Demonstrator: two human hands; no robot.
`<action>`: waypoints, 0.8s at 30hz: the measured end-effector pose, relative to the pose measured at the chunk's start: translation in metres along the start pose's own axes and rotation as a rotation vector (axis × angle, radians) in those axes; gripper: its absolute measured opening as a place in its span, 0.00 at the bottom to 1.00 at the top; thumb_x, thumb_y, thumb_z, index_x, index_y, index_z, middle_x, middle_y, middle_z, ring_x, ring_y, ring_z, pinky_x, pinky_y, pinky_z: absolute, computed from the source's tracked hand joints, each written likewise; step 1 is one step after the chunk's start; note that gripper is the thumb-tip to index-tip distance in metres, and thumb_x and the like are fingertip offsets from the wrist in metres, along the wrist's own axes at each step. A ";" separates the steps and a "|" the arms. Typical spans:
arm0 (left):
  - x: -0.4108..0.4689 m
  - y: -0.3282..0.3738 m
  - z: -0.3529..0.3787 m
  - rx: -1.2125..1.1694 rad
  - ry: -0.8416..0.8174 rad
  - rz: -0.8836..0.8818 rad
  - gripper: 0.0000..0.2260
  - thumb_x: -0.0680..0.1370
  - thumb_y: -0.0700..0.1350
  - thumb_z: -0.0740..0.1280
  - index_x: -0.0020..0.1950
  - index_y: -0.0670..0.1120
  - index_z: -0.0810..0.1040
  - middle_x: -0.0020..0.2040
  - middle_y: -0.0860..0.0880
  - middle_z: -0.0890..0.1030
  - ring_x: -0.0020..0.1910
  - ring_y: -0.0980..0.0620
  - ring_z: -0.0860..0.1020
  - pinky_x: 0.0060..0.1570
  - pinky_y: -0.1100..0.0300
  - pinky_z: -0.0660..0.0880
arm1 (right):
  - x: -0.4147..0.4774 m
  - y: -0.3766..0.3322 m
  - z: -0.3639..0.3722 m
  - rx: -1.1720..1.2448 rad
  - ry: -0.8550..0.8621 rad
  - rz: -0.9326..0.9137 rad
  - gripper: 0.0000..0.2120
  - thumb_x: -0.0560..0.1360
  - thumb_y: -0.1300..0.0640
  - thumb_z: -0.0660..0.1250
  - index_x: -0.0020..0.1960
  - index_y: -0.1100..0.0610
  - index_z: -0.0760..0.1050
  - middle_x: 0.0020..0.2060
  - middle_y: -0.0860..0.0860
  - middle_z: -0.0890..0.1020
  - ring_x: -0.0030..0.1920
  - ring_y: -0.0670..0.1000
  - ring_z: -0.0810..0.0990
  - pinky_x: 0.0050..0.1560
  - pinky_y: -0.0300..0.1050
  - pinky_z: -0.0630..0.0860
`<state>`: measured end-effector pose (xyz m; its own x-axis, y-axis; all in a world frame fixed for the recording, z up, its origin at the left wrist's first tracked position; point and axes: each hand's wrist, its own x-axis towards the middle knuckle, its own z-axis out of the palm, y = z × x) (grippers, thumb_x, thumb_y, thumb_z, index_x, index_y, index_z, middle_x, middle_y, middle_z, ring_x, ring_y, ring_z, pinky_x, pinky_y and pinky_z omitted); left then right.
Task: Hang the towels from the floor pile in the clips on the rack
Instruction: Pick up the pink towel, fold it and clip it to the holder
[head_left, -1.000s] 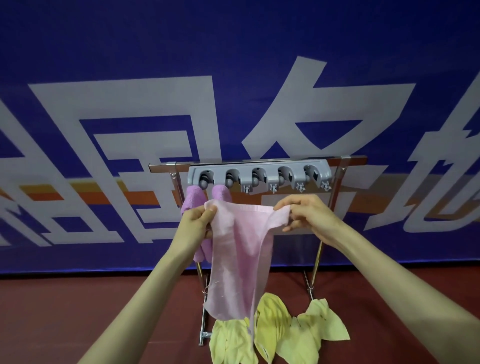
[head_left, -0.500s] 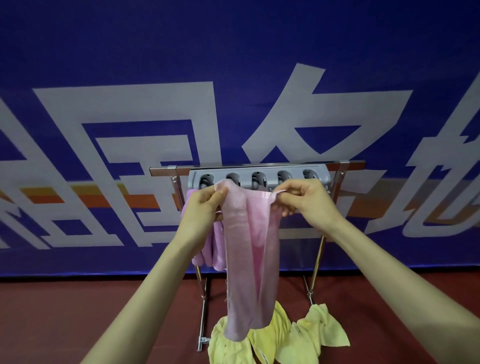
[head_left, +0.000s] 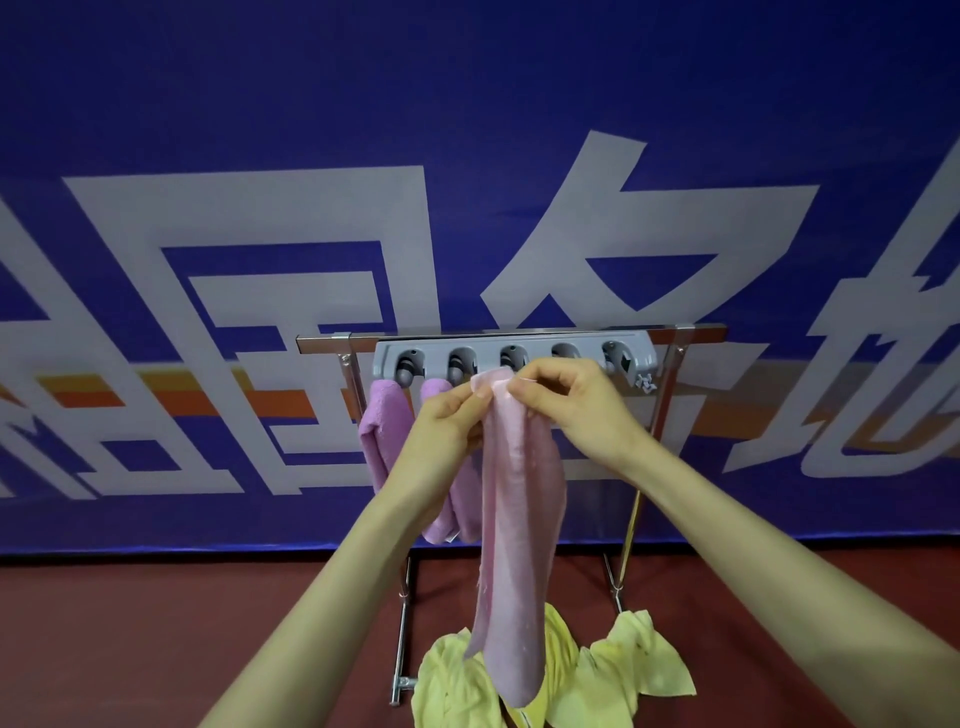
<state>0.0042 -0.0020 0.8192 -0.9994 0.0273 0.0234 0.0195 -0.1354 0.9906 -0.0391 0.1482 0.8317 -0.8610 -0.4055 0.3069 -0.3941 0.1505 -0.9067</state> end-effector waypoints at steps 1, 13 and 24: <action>0.000 0.000 -0.001 -0.014 0.000 -0.005 0.12 0.83 0.42 0.57 0.57 0.44 0.80 0.51 0.46 0.85 0.55 0.51 0.82 0.54 0.62 0.77 | 0.000 0.001 0.001 -0.003 -0.003 0.003 0.08 0.77 0.63 0.65 0.39 0.58 0.78 0.30 0.44 0.76 0.33 0.39 0.72 0.38 0.31 0.69; -0.012 0.002 -0.007 0.202 -0.022 0.116 0.10 0.81 0.40 0.62 0.57 0.43 0.81 0.48 0.48 0.86 0.51 0.56 0.83 0.48 0.68 0.77 | 0.001 0.008 0.014 0.011 0.048 -0.019 0.05 0.76 0.63 0.66 0.44 0.63 0.80 0.32 0.54 0.80 0.35 0.44 0.77 0.40 0.32 0.72; -0.006 -0.001 -0.032 0.492 0.049 0.146 0.18 0.79 0.55 0.59 0.48 0.42 0.81 0.45 0.37 0.83 0.47 0.39 0.81 0.51 0.38 0.76 | -0.007 0.020 0.003 -0.281 -0.149 0.089 0.08 0.73 0.60 0.69 0.35 0.56 0.75 0.27 0.48 0.71 0.30 0.45 0.67 0.34 0.40 0.66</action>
<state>0.0088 -0.0335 0.8138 -0.9853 -0.0048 0.1710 0.1587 0.3476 0.9241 -0.0399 0.1511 0.8109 -0.8476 -0.5040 0.1658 -0.4107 0.4254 -0.8065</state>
